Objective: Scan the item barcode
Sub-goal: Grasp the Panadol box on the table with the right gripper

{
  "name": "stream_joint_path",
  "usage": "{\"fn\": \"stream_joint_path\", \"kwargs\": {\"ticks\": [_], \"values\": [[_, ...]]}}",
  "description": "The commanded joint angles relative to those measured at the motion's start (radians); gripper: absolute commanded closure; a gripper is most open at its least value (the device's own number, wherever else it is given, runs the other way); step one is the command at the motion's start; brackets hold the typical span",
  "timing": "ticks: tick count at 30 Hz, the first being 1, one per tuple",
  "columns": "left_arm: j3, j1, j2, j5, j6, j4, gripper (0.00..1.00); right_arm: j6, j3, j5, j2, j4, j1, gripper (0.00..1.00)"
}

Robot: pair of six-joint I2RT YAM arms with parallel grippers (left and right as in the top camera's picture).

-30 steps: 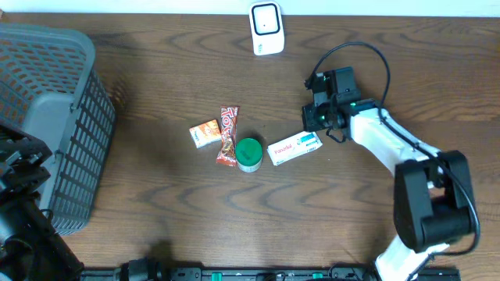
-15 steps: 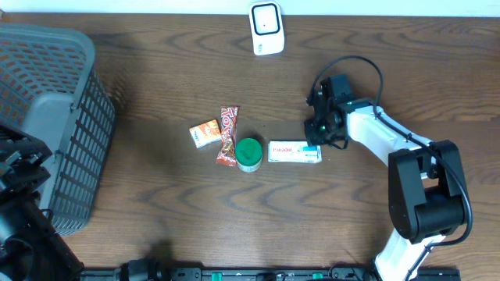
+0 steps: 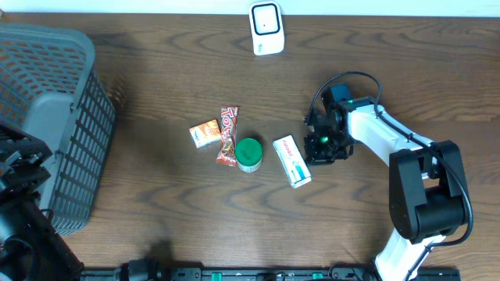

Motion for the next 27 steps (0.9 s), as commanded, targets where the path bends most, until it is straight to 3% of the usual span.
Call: {"fn": "stream_joint_path", "kwargs": {"ticks": [1, 6, 8, 10, 18, 27], "values": [[-0.010, 0.004, -0.001, -0.013, -0.010, 0.005, 0.05, 0.002, -0.001, -0.106, -0.008, -0.015, -0.007, 0.99], [-0.010, 0.004, -0.001, -0.013, -0.010, 0.005, 0.05, 0.038, 0.004, -0.016, -0.053, -0.008, -0.009, 0.97], [-0.010, 0.004, -0.001, -0.013, -0.010, 0.005, 0.05, 0.040, 0.006, -0.007, -0.083, -0.006, -0.008, 0.68], [-0.010, 0.004, -0.001, -0.013, -0.010, 0.005, 0.05, 0.039, 0.006, -0.008, -0.120, 0.000, -0.004, 0.01], [-0.010, 0.004, -0.001, -0.013, -0.010, 0.005, 0.05, 0.024, 0.004, -0.005, -0.171, 0.126, 0.064, 0.01], [-0.010, 0.004, -0.001, -0.013, -0.010, 0.005, 0.05, 0.274, 0.004, 0.276, -0.109, 0.166, 0.207, 0.03]]}}
